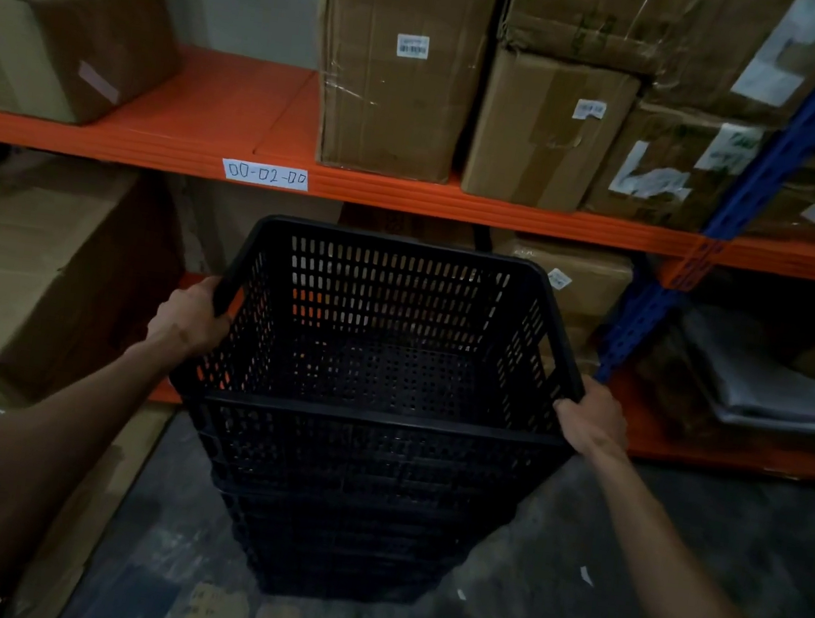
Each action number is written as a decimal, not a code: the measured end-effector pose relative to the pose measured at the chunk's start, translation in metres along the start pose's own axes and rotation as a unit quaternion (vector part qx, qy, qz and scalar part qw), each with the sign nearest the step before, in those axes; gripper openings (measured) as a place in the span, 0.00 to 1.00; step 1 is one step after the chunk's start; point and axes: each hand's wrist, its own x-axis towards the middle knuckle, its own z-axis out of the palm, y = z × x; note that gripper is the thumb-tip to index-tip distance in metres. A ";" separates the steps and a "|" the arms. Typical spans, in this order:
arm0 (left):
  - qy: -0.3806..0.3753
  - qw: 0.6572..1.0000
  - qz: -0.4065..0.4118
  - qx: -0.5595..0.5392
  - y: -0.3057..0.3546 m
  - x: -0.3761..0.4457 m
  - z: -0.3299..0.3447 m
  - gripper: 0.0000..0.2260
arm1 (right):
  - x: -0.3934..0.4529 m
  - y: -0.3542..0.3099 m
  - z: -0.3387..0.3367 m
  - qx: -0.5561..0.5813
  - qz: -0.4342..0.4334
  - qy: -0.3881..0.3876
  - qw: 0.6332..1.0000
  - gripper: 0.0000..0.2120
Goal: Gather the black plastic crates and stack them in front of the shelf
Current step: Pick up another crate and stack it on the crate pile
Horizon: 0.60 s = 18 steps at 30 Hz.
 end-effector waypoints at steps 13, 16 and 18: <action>0.017 0.995 -0.025 0.097 -0.004 -0.018 0.010 0.24 | -0.012 0.000 0.011 -0.053 -0.014 0.056 0.997 0.18; 0.005 0.991 -0.036 0.126 -0.004 -0.022 0.013 0.29 | -0.019 -0.001 0.013 -0.077 -0.051 0.096 0.991 0.23; 0.003 0.990 -0.038 0.138 -0.002 -0.021 0.012 0.31 | -0.019 -0.001 0.012 -0.072 -0.066 0.102 0.990 0.24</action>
